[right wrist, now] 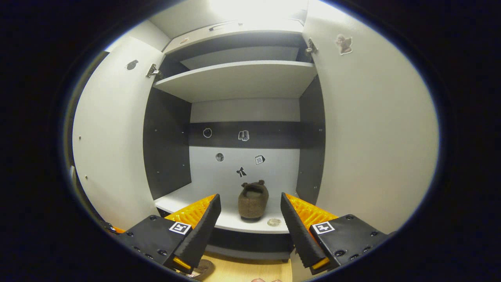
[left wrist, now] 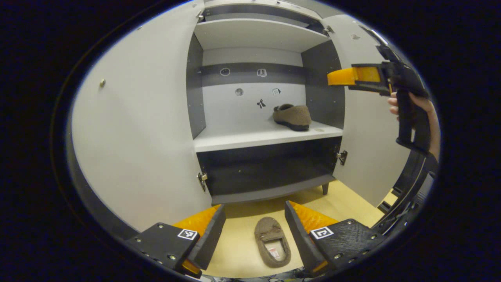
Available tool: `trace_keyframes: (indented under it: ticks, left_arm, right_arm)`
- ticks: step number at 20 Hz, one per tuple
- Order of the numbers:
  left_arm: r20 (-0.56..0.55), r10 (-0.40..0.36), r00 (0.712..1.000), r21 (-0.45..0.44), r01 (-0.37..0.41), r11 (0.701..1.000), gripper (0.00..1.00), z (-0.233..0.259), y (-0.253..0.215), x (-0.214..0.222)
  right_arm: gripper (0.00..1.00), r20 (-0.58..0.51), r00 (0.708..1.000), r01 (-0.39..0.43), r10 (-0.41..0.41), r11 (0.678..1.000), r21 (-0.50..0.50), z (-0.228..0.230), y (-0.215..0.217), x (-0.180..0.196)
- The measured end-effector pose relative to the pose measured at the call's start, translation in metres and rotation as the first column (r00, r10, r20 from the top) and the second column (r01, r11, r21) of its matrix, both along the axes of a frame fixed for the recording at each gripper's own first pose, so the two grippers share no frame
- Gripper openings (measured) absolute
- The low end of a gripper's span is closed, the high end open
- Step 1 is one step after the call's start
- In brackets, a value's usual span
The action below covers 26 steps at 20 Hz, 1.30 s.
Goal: Grab one shoe with the right hand and put it into the shoe cabinet, grab the other shoe with the left hand and put it into the shoe cabinet; then close the right door with the right hand and the left door with the left hand.
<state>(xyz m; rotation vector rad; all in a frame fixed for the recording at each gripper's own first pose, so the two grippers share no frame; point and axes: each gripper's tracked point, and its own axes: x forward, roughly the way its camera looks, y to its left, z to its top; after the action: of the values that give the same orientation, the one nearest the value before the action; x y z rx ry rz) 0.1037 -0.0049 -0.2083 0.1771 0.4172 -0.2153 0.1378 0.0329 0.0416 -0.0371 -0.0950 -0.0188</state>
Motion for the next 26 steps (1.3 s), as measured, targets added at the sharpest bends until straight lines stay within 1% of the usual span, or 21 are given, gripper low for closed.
trace_keyframes:
  ticks: [2,3,4,5,6,7,10,12,13,14,15,16,18,19,20,23,24,25,26]
  left_arm:
    - [-0.053,-0.035,0.998,0.029,0.036,0.999,0.88,-0.028,0.002,0.002]
    - [-0.097,-0.048,0.994,0.049,0.053,0.997,0.88,-0.044,0.002,0.0]
    - [-0.134,-0.051,0.99,0.069,0.06,0.996,0.88,-0.058,0.005,-0.001]
    - [-0.171,-0.06,0.983,0.074,0.074,0.995,0.88,-0.072,0.004,0.0]
    - [-0.212,-0.067,0.975,0.078,0.085,0.993,0.88,-0.087,0.004,-0.002]
    - [-0.243,-0.073,0.967,0.085,0.096,0.992,0.88,-0.1,0.005,-0.004]
    - [-0.304,-0.095,0.948,0.102,0.131,0.986,0.89,-0.133,0.004,-0.005]
    - [-0.356,-0.098,0.929,0.115,0.148,0.982,0.89,-0.156,0.005,-0.006]
    - [-0.383,-0.099,0.918,0.12,0.156,0.98,0.89,-0.166,0.004,-0.006]
    - [-0.405,-0.102,0.909,0.122,0.165,0.979,0.88,-0.175,0.004,-0.005]
    - [-0.425,-0.095,0.9,0.128,0.164,0.978,0.88,-0.184,0.004,-0.004]
    - [-0.441,-0.087,0.893,0.127,0.158,0.979,0.88,-0.193,0.004,-0.002]
    - [-0.471,-0.063,0.88,0.117,0.134,0.984,0.88,-0.21,0.004,0.005]
    - [-0.481,-0.052,0.875,0.115,0.122,0.986,0.88,-0.217,0.006,0.009]
    - [-0.487,-0.043,0.872,0.115,0.113,0.987,0.89,-0.223,0.008,0.014]
    - [-0.501,-0.024,0.865,0.124,0.099,0.987,0.88,-0.236,0.01,0.025]
    - [-0.519,-0.028,0.854,0.108,0.098,0.989,0.88,-0.24,0.006,0.025]
    - [-0.532,-0.022,0.846,0.083,0.078,0.993,0.96,-0.245,0.003,0.024]
    - [-0.549,0.0,0.836,0.07,0.046,0.996,0.89,-0.25,0.003,0.025]
  right_arm:
    - [0.96,-0.013,1.0,0.015,-0.015,1.0,0.006,-0.014,0.001,-0.025]
    - [0.96,-0.011,1.0,0.022,-0.022,1.0,0.011,-0.02,0.002,-0.037]
    - [0.94,-0.005,0.999,0.036,-0.035,0.999,0.016,-0.024,0.002,-0.049]
    - [0.94,-0.003,0.998,0.057,-0.057,0.998,0.015,-0.03,0.001,-0.061]
    - [0.94,-0.011,0.996,0.087,-0.087,0.996,0.008,-0.038,-0.003,-0.072]
    - [0.97,-0.022,0.993,0.116,-0.116,0.993,0.005,-0.045,-0.006,-0.083]
    - [0.96,-0.044,0.982,0.185,-0.184,0.983,0.013,-0.06,-0.015,-0.114]
    - [0.97,-0.064,0.972,0.228,-0.226,0.973,0.034,-0.069,-0.025,-0.133]
    - [0.94,-0.071,0.966,0.252,-0.249,0.967,0.042,-0.074,-0.031,-0.143]
    - [0.94,-0.078,0.958,0.281,-0.278,0.959,0.043,-0.078,-0.039,-0.153]
    - [0.94,-0.09,0.946,0.317,-0.312,0.947,0.044,-0.084,-0.048,-0.163]
    - [0.96,-0.109,0.93,0.358,-0.351,0.933,0.047,-0.091,-0.058,-0.173]
    - [0.97,-0.142,0.896,0.433,-0.421,0.899,0.066,-0.102,-0.079,-0.192]
    - [0.94,-0.154,0.879,0.465,-0.45,0.881,0.081,-0.107,-0.088,-0.202]
    - [0.97,-0.166,0.862,0.497,-0.478,0.862,0.098,-0.112,-0.098,-0.212]
    - [0.94,-0.199,0.802,0.592,-0.563,0.795,0.132,-0.129,-0.13,-0.243]
    - [0.94,-0.21,0.78,0.621,-0.59,0.772,0.135,-0.134,-0.14,-0.253]
    - [0.94,-0.22,0.759,0.646,-0.612,0.75,0.14,-0.139,-0.15,-0.262]
    - [0.93,-0.228,0.743,0.665,-0.629,0.732,0.149,-0.141,-0.158,-0.27]
